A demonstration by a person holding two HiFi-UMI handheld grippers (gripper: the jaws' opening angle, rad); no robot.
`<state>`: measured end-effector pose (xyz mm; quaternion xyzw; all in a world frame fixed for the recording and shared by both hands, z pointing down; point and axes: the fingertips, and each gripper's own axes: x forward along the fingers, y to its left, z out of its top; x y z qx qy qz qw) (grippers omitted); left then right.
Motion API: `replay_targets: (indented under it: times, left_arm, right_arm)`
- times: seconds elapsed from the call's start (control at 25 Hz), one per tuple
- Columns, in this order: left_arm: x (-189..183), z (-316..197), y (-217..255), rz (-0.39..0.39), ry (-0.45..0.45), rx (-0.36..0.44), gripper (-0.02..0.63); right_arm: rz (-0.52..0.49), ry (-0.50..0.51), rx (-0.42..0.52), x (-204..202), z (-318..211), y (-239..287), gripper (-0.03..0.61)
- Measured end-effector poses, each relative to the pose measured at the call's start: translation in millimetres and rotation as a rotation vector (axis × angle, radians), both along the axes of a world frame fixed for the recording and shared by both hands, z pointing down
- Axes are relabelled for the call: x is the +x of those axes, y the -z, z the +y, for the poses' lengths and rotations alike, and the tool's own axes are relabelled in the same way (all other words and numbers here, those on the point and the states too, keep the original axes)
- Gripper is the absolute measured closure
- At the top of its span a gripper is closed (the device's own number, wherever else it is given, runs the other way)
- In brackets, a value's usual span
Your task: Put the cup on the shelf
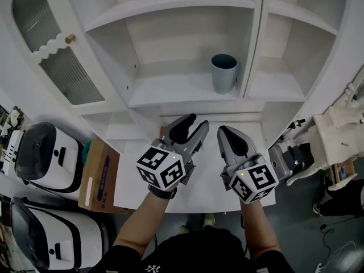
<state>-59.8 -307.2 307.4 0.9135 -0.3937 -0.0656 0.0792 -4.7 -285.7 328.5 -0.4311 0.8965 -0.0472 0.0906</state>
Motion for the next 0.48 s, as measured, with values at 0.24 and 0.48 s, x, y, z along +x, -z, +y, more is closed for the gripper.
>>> replay_targets:
  times: [0.24,0.48]
  left_arm:
    - [-26.5,39.8,-19.7,0.006,-0.016,-0.035,0.563]
    - [-47.0,79.8,-32.1,0.013,-0.048,-0.049,0.614]
  right_arm:
    - [0.023,-0.024,-0.019,-25.7,28.9,-9.5,0.563]
    - [0.025,-0.04,-0.028,-49.1,59.1,-16.8,0.561]
